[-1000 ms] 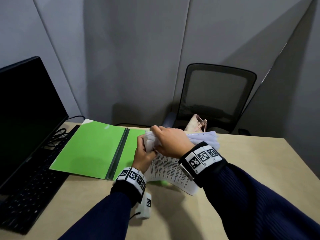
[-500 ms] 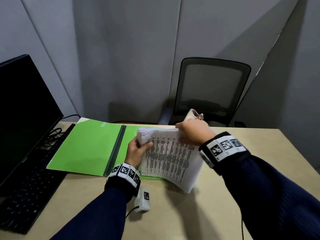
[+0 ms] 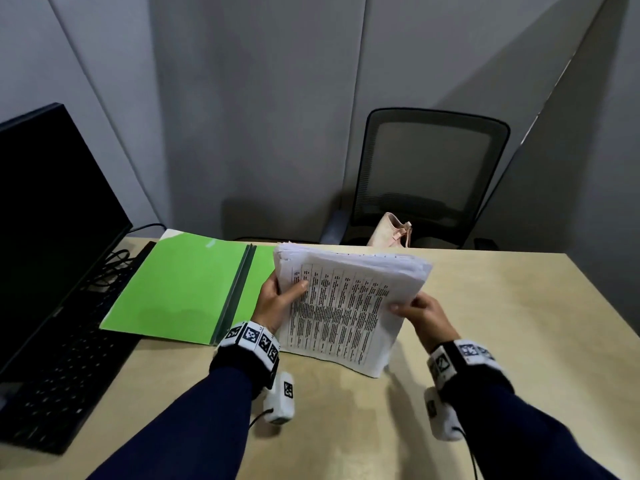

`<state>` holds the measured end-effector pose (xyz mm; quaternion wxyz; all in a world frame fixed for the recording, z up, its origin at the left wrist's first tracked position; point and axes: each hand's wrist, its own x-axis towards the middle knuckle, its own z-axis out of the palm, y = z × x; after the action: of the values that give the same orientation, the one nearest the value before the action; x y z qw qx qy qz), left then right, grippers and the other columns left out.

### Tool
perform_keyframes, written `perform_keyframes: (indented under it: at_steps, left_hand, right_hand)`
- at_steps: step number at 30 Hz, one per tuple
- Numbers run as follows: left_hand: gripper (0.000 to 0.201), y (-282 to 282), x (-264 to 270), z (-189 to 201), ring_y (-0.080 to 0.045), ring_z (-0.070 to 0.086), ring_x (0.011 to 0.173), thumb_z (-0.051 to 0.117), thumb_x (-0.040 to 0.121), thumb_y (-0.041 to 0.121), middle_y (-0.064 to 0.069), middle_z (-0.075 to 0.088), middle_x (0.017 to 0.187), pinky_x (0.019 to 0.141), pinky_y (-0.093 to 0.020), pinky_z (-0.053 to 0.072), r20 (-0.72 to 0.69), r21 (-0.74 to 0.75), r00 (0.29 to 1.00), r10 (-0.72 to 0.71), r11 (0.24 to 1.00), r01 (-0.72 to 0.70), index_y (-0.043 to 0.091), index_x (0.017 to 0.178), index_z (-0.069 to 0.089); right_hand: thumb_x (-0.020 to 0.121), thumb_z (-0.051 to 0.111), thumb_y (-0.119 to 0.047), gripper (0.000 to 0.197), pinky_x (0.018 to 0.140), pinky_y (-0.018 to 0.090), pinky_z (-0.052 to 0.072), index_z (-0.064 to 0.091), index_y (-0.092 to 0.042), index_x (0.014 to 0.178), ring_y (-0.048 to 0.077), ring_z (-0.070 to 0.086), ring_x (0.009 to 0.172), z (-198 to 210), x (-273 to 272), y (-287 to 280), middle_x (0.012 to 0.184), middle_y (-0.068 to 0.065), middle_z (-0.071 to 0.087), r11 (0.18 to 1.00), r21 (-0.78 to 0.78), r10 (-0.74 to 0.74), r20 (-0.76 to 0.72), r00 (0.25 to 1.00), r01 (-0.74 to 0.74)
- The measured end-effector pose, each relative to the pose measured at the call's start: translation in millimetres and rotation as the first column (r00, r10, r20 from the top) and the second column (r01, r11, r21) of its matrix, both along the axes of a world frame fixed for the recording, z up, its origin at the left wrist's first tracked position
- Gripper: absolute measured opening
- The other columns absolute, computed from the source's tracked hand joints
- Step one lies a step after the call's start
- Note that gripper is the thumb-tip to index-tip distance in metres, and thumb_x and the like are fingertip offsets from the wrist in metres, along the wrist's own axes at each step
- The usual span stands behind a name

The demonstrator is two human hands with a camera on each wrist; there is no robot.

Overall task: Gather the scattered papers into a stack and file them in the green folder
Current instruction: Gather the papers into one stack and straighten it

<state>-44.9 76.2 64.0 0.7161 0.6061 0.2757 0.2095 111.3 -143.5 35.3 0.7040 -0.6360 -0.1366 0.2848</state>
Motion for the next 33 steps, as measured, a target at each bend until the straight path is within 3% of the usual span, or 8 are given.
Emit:
perform_keyframes:
  at_steps: [4,7,11,16,19,22,27,33]
  left_hand:
    - [0.033,0.5,0.1,-13.4,-0.022,0.064,0.099,0.069,0.084,0.009,-0.005,0.067,0.104,0.096,-0.041,0.049,-0.167,0.230,0.982,0.091,0.972,-0.051,0.011,0.115,0.058]
    - [0.031,-1.7,2.3,-10.8,-0.018,0.064,0.088,0.063,0.090,0.017,-0.007,0.066,0.101,0.079,-0.028,0.051,-0.165,0.427,0.959,0.231,0.893,-0.142,0.003,0.118,0.058]
    - [0.032,-0.2,5.1,-1.1,-0.002,0.051,0.058,0.058,0.094,0.023,0.002,0.057,0.071,0.045,-0.010,0.041,-0.181,0.560,0.942,0.283,0.817,-0.138,-0.009,0.102,0.059]
    - [0.032,-0.1,2.0,3.2,-0.022,0.061,0.057,0.060,0.093,0.027,-0.004,0.059,0.063,0.050,-0.017,0.046,-0.132,0.669,0.925,0.357,0.720,-0.183,-0.005,0.096,0.064]
    - [0.035,-4.4,-2.3,-3.6,-0.017,0.060,0.077,0.064,0.089,0.019,-0.003,0.064,0.091,0.068,-0.023,0.048,-0.175,0.563,0.921,0.347,0.803,-0.196,0.002,0.118,0.054]
    - [0.054,-4.2,-1.8,-22.9,-0.020,0.060,0.092,0.067,0.085,0.008,-0.002,0.059,0.108,0.084,-0.028,0.051,-0.241,0.299,0.952,0.188,0.948,-0.111,0.008,0.129,0.037]
    - [0.043,2.8,6.5,-50.5,-0.023,0.053,0.094,0.054,0.085,-0.008,-0.007,0.051,0.105,0.087,-0.029,0.047,-0.362,0.219,0.922,0.136,0.974,-0.058,0.007,0.120,0.032]
    - [0.031,7.4,9.8,-73.1,-0.035,0.061,0.099,0.045,0.095,0.000,-0.023,0.060,0.116,0.081,-0.031,0.046,-0.444,0.330,0.884,0.144,0.944,0.012,0.000,0.124,0.034]
  right_hand:
    - [0.076,0.073,-0.001,0.009,0.065,0.031,0.050,0.069,-0.007,0.080,0.015,0.060,0.070,-9.3,-17.7,21.4,0.067,0.000,0.071,0.960,-0.206,-0.124,0.301,0.945,0.192]
    - [0.082,0.071,-0.009,0.017,0.059,0.032,0.044,0.068,0.001,0.068,0.009,0.049,0.062,2.0,-19.8,34.4,0.063,0.013,0.063,0.932,-0.201,-0.174,0.485,0.857,0.303]
    - [0.084,0.068,-0.006,0.014,0.057,0.023,0.039,0.068,-0.004,0.070,-0.004,0.041,0.057,19.5,-20.0,44.3,0.063,-0.003,0.054,0.957,-0.097,-0.182,0.534,0.826,0.274]
    - [0.083,0.069,-0.006,0.018,0.063,0.040,0.049,0.065,0.009,0.074,0.011,0.046,0.071,15.6,-18.7,50.2,0.067,0.014,0.062,0.947,-0.063,-0.243,0.500,0.831,0.315]
    - [0.082,0.069,-0.008,0.005,0.075,0.050,0.052,0.065,-0.007,0.083,0.015,0.055,0.078,3.5,-22.5,49.2,0.081,0.017,0.068,0.956,-0.175,-0.135,0.446,0.885,0.234]
    - [0.070,0.066,-0.017,0.033,0.085,0.046,0.052,0.058,-0.014,0.103,0.022,0.061,0.091,-6.8,-26.1,47.4,0.100,0.011,0.067,0.966,-0.217,-0.076,0.293,0.953,0.143]
    - [0.058,0.054,0.001,0.067,0.093,0.044,0.049,0.046,-0.004,0.124,0.031,0.057,0.109,-24.2,-22.1,49.5,0.118,0.021,0.060,0.955,-0.285,-0.050,0.107,0.993,0.079]
    - [0.087,0.058,0.000,0.027,0.090,0.041,0.050,0.057,0.000,0.115,0.029,0.062,0.103,-50.6,-30.2,49.8,0.106,0.014,0.065,0.872,-0.453,-0.091,0.220,0.971,0.184]
